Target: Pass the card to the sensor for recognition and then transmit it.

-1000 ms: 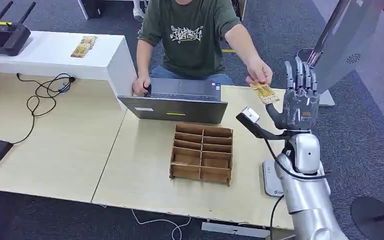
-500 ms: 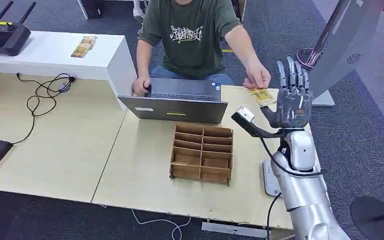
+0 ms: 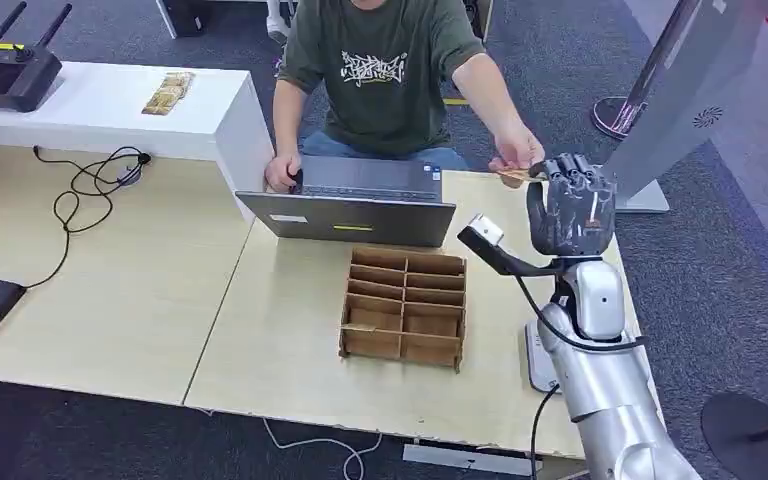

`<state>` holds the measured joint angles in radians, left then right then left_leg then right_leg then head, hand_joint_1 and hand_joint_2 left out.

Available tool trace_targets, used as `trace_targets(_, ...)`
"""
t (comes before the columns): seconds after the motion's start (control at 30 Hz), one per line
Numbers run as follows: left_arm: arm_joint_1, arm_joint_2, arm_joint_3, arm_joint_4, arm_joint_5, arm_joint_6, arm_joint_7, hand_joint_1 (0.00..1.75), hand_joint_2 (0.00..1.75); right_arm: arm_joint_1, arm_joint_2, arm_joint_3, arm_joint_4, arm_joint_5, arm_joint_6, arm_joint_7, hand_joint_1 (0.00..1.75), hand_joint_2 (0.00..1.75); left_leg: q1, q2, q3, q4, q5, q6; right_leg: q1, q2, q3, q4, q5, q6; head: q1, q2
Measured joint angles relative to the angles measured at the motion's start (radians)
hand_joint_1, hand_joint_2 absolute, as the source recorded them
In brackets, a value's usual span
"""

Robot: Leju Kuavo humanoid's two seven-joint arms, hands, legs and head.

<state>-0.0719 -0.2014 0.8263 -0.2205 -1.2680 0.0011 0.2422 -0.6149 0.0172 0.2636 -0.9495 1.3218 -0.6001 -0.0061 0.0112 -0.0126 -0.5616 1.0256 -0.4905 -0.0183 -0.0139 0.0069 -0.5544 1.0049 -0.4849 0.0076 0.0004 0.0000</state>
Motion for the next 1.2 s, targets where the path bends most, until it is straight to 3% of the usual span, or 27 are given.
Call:
trace_targets(0.5,0.0,0.002,0.0,0.0,-0.002,-0.001,0.0,0.0,0.0,-0.005,0.0,0.019,0.005,-0.038,0.004,-0.006,1.75,1.75,0.0,0.0,0.0,0.0,0.0,0.0,0.0,0.0,0.0,0.0,0.0,0.0,0.0,0.0)
trace_targets(0.63,0.0,0.002,0.002,0.0,-0.002,-0.001,0.0,0.0,0.0,-0.005,0.002,0.014,0.004,-0.214,0.078,-0.049,1.75,1.75,0.0,0.0,0.0,0.0,0.0,0.0,0.0,0.0,0.0,0.0,0.0,0.0,0.0,0.0)
trace_targets(0.8,0.0,0.002,0.01,0.0,-0.002,-0.004,0.004,0.0,0.0,0.017,0.019,-0.065,-0.041,-0.659,0.311,-0.052,1.75,1.75,0.0,0.0,0.0,0.0,0.0,0.0,0.0,0.0,0.0,0.0,0.0,0.0,0.0,0.0)
trace_targets(0.87,0.0,0.002,0.012,0.0,-0.005,-0.005,0.006,0.0,0.0,0.02,0.019,-0.096,-0.051,-0.762,0.341,-0.045,1.75,1.75,0.0,-0.001,0.0,0.0,0.0,0.0,0.0,-0.001,0.0,0.0,0.0,0.0,0.0,0.0)
trace_targets(0.97,0.0,0.001,0.015,0.0,-0.005,-0.004,0.008,0.0,0.0,0.017,0.018,-0.129,-0.051,-0.868,0.382,-0.036,1.75,1.75,0.0,0.0,0.0,0.0,0.0,0.0,0.0,0.0,0.0,0.0,0.0,0.0,0.0,0.0)
trace_targets(1.2,0.0,0.001,0.017,0.002,-0.008,0.0,0.016,0.0,0.0,0.01,0.004,-0.156,-0.045,-0.914,0.386,-0.022,1.75,1.75,0.0,0.0,0.0,0.0,0.0,0.0,0.0,0.0,-0.001,0.0,0.0,0.0,0.0,0.0)
